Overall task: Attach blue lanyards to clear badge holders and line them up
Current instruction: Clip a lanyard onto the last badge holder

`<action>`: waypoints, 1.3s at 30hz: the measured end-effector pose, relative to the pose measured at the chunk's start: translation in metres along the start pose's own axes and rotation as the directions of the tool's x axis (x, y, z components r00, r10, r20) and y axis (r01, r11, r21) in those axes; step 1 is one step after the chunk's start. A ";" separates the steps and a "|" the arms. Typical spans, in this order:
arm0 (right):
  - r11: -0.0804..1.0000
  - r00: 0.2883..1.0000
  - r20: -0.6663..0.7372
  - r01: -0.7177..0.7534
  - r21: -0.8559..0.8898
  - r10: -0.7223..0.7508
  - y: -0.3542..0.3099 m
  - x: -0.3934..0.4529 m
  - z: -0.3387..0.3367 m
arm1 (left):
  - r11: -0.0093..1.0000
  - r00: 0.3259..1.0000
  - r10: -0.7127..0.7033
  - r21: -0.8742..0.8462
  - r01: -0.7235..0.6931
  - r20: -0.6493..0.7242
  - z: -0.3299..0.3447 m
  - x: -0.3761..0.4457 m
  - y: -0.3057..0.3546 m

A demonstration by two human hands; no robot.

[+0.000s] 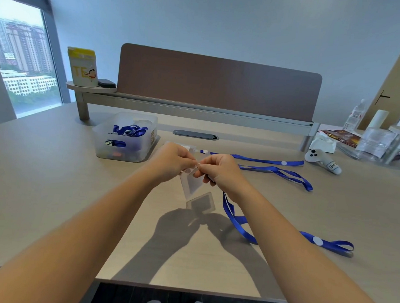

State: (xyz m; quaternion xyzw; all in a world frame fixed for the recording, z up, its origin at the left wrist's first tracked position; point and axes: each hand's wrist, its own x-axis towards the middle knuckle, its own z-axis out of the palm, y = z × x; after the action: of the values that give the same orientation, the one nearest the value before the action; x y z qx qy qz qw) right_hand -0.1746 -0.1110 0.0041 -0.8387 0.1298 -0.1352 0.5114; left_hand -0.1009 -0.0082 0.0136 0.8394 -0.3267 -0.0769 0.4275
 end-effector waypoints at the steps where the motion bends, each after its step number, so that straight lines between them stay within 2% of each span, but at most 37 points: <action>1: 1.000 1.000 -0.002 0.009 -0.005 -0.009 0.000 0.000 0.001 | 0.999 1.000 0.008 0.031 -0.008 -0.001 0.000 0.000 0.000; 6: 0.998 0.998 -0.028 0.061 0.008 -0.060 -0.002 -0.003 0.002 | 0.984 0.993 0.101 0.151 -0.092 -0.057 -0.001 -0.002 0.002; 10: 0.994 0.994 -0.054 0.101 0.030 -0.100 -0.005 -0.004 0.003 | 0.979 0.985 0.148 0.154 -0.132 -0.093 -0.002 0.000 0.001; 15: 0.990 0.989 -0.047 0.144 -0.001 -0.144 -0.004 -0.002 0.004 | 0.979 0.987 0.146 0.149 -0.135 -0.060 -0.003 0.005 -0.001; 17: 0.988 0.988 -0.020 0.151 -0.044 -0.152 -0.003 -0.001 0.004 | 0.991 0.994 0.109 0.082 -0.108 -0.004 -0.005 0.005 -0.002; 20: 0.991 0.992 0.033 0.125 -0.055 -0.123 -0.004 0.002 -0.001 | 0.974 0.992 -0.007 -0.226 0.035 0.124 -0.009 0.002 -0.009; 22: 0.997 0.997 0.029 0.077 0.013 -0.078 -0.007 0.004 -0.007 | 0.902 0.973 -0.149 -0.380 0.206 0.174 -0.009 -0.001 -0.018; 25: 0.995 0.999 0.013 0.028 0.095 -0.029 -0.009 0.009 -0.011 | 0.782 0.867 -0.410 -0.381 0.494 0.283 -0.005 -0.006 -0.034; 27: 0.990 0.999 0.015 0.027 0.135 -0.029 -0.009 0.011 -0.011 | 0.701 0.773 -0.445 -0.361 0.615 0.453 0.002 -0.010 -0.043; 29: 0.980 0.999 0.017 0.030 0.197 -0.034 -0.008 0.012 -0.010 | 0.564 0.725 -0.398 -0.473 0.676 0.562 0.010 -0.012 -0.047; 31: 0.969 0.999 0.026 0.018 0.245 -0.025 -0.005 0.012 -0.010 | 0.315 0.749 -0.371 -0.685 0.657 0.548 0.014 -0.010 -0.045; 33: 0.971 0.999 0.048 -0.008 0.241 -0.004 0.000 0.012 -0.013 | 0.077 0.803 -0.393 -0.854 0.515 0.449 0.014 -0.005 -0.039; 34: 0.972 0.998 0.062 -0.025 0.233 0.011 0.002 0.012 -0.015 | -0.001 0.823 -0.412 -0.903 0.429 0.391 0.014 -0.002 -0.035; 35: 0.973 0.997 0.069 -0.048 0.225 0.033 0.004 0.011 -0.017 | -0.029 0.842 -0.424 -0.935 0.354 0.332 0.012 0.000 -0.031; 36: 0.974 0.996 0.069 -0.074 0.216 0.060 0.006 0.011 -0.018 | 0.007 0.857 -0.436 -0.952 0.306 0.273 0.009 0.002 -0.026; 39: 0.988 0.988 -0.017 -0.155 0.017 0.155 0.011 0.012 -0.021 | 0.265 0.874 -0.474 -0.930 0.257 0.106 0.000 0.009 -0.011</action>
State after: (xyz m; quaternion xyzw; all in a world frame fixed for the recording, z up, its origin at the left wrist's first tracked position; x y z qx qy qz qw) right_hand -0.1719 -0.1370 0.0050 -0.8207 0.1981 -0.1039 0.5258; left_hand -0.0889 -0.0095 0.0064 0.5060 0.0209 -0.2612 0.8217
